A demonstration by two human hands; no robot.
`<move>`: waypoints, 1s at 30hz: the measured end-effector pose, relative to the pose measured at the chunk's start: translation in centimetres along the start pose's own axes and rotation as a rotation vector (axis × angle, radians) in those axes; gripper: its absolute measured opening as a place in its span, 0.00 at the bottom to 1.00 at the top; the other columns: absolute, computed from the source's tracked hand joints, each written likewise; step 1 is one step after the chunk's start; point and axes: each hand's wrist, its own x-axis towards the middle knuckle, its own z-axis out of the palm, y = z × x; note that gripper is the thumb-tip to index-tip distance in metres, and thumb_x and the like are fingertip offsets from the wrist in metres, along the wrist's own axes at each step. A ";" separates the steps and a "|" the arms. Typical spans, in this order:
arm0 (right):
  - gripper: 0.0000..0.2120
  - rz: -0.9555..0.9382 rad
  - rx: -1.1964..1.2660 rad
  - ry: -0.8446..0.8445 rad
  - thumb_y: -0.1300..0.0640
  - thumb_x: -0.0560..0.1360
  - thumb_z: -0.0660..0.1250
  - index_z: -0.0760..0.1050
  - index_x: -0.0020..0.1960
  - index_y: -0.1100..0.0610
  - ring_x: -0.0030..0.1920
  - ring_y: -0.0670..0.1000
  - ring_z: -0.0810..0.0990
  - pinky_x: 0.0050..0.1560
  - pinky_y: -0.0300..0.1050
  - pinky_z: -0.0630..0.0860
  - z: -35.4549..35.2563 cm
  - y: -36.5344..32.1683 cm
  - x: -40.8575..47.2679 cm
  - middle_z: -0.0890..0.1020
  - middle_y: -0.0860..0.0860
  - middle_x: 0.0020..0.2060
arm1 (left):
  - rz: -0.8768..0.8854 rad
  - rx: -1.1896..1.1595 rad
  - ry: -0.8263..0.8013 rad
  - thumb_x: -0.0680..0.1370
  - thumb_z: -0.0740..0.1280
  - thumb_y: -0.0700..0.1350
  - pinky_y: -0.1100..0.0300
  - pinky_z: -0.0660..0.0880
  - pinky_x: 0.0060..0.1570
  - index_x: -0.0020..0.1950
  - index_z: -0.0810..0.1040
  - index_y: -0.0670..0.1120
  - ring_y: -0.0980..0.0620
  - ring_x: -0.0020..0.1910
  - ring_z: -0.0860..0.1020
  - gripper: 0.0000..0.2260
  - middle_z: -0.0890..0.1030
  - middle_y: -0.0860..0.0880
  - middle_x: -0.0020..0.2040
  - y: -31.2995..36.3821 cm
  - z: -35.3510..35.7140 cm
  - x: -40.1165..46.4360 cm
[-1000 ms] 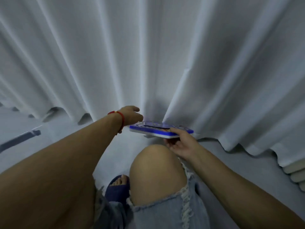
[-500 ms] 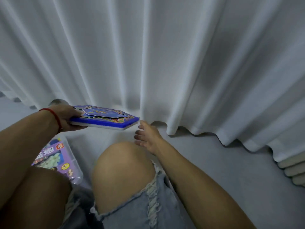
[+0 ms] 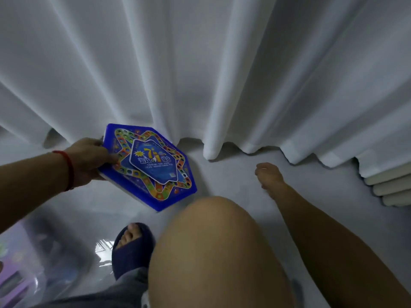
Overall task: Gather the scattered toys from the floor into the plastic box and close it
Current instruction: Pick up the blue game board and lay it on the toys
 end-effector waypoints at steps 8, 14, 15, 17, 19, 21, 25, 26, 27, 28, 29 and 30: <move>0.28 -0.071 -0.187 0.075 0.59 0.78 0.65 0.63 0.77 0.57 0.65 0.57 0.74 0.61 0.47 0.73 0.5 0.8 10.6 0.71 0.58 0.72 | -0.160 -0.119 -0.024 0.76 0.68 0.34 0.34 0.78 0.48 0.73 0.69 0.53 0.35 0.56 0.81 0.27 0.80 0.40 0.60 -9.3 1.7 10.6; 0.21 -0.112 -0.118 0.239 0.53 0.76 0.69 0.75 0.65 0.62 0.61 0.62 0.78 0.58 0.51 0.75 4.5 -0.7 14.6 0.80 0.60 0.60 | -0.050 0.451 0.048 0.76 0.72 0.43 0.37 0.78 0.51 0.74 0.65 0.47 0.35 0.53 0.80 0.28 0.79 0.37 0.60 -10.0 5.6 15.0; 0.22 -0.137 -0.130 0.261 0.51 0.75 0.70 0.76 0.64 0.62 0.60 0.63 0.79 0.58 0.53 0.77 5.7 -0.6 14.8 0.81 0.61 0.59 | 0.032 0.630 0.106 0.76 0.73 0.43 0.37 0.77 0.53 0.75 0.64 0.43 0.33 0.55 0.78 0.30 0.77 0.34 0.61 -9.9 6.3 15.6; 0.21 -0.226 -0.214 0.302 0.51 0.74 0.70 0.78 0.61 0.63 0.56 0.63 0.80 0.54 0.56 0.79 8.2 0.2 15.6 0.81 0.61 0.56 | 0.257 0.889 0.197 0.73 0.74 0.43 0.35 0.74 0.56 0.74 0.64 0.39 0.30 0.59 0.72 0.33 0.74 0.30 0.62 -9.8 8.2 16.5; 0.17 -0.345 -0.315 0.369 0.55 0.74 0.68 0.80 0.57 0.64 0.54 0.63 0.80 0.53 0.56 0.79 10.4 0.6 15.5 0.82 0.61 0.52 | 0.507 1.001 0.111 0.71 0.76 0.44 0.34 0.72 0.59 0.74 0.67 0.41 0.30 0.63 0.70 0.34 0.71 0.32 0.67 -9.8 11.2 16.5; 0.16 -0.437 -0.375 0.398 0.54 0.73 0.62 0.81 0.52 0.64 0.51 0.63 0.79 0.51 0.57 0.77 12.2 0.2 14.7 0.82 0.61 0.47 | 0.644 1.058 -0.017 0.71 0.75 0.52 0.33 0.67 0.65 0.77 0.64 0.46 0.32 0.71 0.64 0.37 0.64 0.36 0.75 -9.6 14.7 16.3; 0.23 -0.557 -0.441 0.391 0.50 0.71 0.62 0.78 0.59 0.64 0.57 0.65 0.77 0.58 0.58 0.76 15.4 -1.5 12.6 0.81 0.63 0.54 | 0.647 1.166 -0.089 0.72 0.52 0.75 0.28 0.49 0.71 0.79 0.46 0.60 0.37 0.79 0.42 0.40 0.44 0.46 0.81 -10.7 19.9 17.3; 0.23 -0.588 -0.432 0.389 0.54 0.70 0.68 0.78 0.61 0.65 0.57 0.66 0.78 0.59 0.58 0.76 16.2 -2.0 12.2 0.81 0.64 0.55 | 0.640 1.208 -0.080 0.70 0.45 0.77 0.27 0.45 0.70 0.79 0.40 0.61 0.38 0.78 0.37 0.42 0.39 0.46 0.81 -11.3 20.4 17.7; 0.23 -0.625 -0.431 0.379 0.58 0.69 0.74 0.78 0.61 0.66 0.57 0.67 0.79 0.60 0.60 0.76 16.9 -2.4 11.9 0.81 0.65 0.55 | 0.643 1.249 -0.069 0.68 0.41 0.78 0.26 0.43 0.70 0.78 0.35 0.61 0.38 0.78 0.34 0.43 0.35 0.47 0.80 -12.0 20.7 18.0; 0.24 -0.655 -0.441 0.369 0.61 0.67 0.78 0.78 0.60 0.67 0.56 0.68 0.80 0.60 0.61 0.76 17.6 -2.7 11.8 0.82 0.66 0.55 | 0.650 1.275 -0.063 0.66 0.38 0.79 0.26 0.42 0.70 0.77 0.32 0.61 0.38 0.77 0.32 0.44 0.32 0.47 0.79 -12.5 20.8 18.2; 0.25 -0.671 -0.451 0.338 0.63 0.66 0.79 0.78 0.61 0.68 0.57 0.69 0.79 0.60 0.63 0.76 18.1 -2.7 11.8 0.81 0.67 0.56 | 0.656 1.281 -0.065 0.66 0.38 0.79 0.26 0.41 0.69 0.77 0.30 0.61 0.38 0.76 0.31 0.44 0.31 0.47 0.79 -12.8 20.9 18.4; 0.25 -0.672 -0.470 0.297 0.64 0.68 0.78 0.77 0.62 0.68 0.59 0.69 0.78 0.61 0.65 0.75 18.3 -2.9 11.6 0.80 0.67 0.58 | 0.660 1.275 -0.070 0.66 0.38 0.79 0.26 0.40 0.69 0.76 0.29 0.61 0.38 0.76 0.30 0.45 0.30 0.47 0.79 -13.0 20.8 18.5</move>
